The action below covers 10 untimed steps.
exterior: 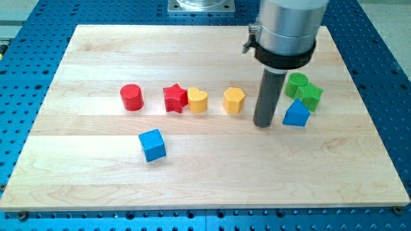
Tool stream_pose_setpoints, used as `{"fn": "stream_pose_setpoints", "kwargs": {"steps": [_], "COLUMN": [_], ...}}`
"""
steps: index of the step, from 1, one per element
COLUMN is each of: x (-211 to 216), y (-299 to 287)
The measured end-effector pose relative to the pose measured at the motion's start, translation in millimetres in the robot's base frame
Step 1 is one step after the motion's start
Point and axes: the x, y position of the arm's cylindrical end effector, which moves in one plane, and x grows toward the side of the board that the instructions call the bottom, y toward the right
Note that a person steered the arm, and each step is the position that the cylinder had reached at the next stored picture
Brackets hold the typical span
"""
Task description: Place the cube diagonally bottom left to the triangle
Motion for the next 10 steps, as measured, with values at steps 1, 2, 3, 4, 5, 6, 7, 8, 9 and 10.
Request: {"fn": "stream_pose_setpoints", "kwargs": {"steps": [1, 2, 3, 4, 5, 6, 7, 8, 9, 10], "x": [0, 0, 10, 56, 105, 120, 111, 73, 54, 60], "y": [34, 55, 54, -2, -111, -231, -319, -300, -256, -211]}}
